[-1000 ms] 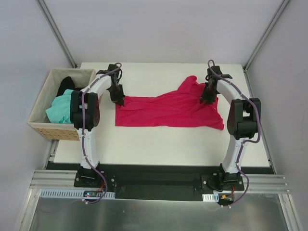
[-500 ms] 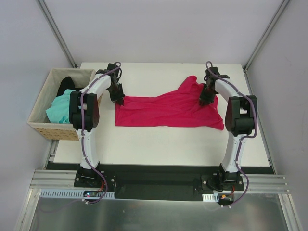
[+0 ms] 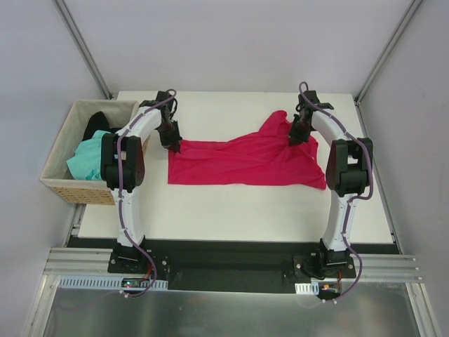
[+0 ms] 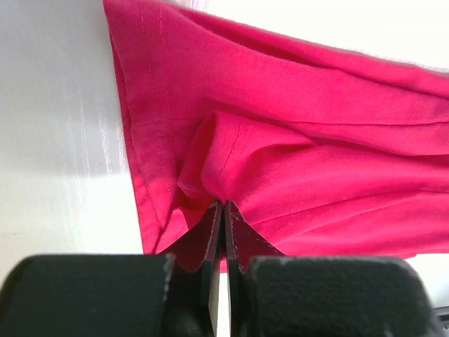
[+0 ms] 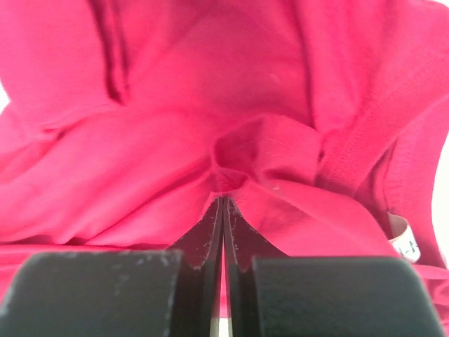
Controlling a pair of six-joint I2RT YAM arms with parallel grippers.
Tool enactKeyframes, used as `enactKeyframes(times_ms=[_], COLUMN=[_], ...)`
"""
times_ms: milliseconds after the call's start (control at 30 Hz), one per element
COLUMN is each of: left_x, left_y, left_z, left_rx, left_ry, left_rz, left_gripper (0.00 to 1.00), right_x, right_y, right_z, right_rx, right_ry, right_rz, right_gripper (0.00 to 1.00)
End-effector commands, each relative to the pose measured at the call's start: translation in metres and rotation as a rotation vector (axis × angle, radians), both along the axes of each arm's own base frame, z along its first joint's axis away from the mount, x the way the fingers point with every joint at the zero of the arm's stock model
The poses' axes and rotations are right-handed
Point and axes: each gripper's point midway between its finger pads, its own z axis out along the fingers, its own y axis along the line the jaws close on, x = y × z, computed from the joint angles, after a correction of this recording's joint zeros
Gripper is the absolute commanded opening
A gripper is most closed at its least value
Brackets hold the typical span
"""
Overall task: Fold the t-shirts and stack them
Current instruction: Fold the flattened tshirt in 1/3 of the way
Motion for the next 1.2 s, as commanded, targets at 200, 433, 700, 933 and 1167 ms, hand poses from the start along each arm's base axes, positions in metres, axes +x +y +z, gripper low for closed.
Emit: enactKeyframes(times_ms=[200,433,700,933,1167], left_x=[0.004,0.001,-0.001,0.000,0.000], left_y=[-0.001,0.001,0.002,0.004,0.005], left_z=[0.023,0.022,0.021,0.023,0.023], left_rx=[0.010,0.019,0.023,0.031,0.034], left_ry=[-0.044,-0.038,-0.036,-0.044,-0.041], left_rz=[0.003,0.005,0.003,0.002,0.003], left_gripper=[0.00,0.00,0.00,0.00,0.00], right_x=[0.002,-0.010,0.004,0.018,0.027], right_y=[0.032,0.059,0.040,0.011,-0.006], right_z=[0.017,0.010,0.026,0.026,0.011], right_rx=[0.027,0.047,-0.029,-0.033,-0.030], right_ry=[-0.024,0.005,-0.035,-0.035,-0.012], right_rz=[0.087,0.151,0.142,0.085,0.056], right_gripper=[0.01,0.01,0.26,0.33,0.31])
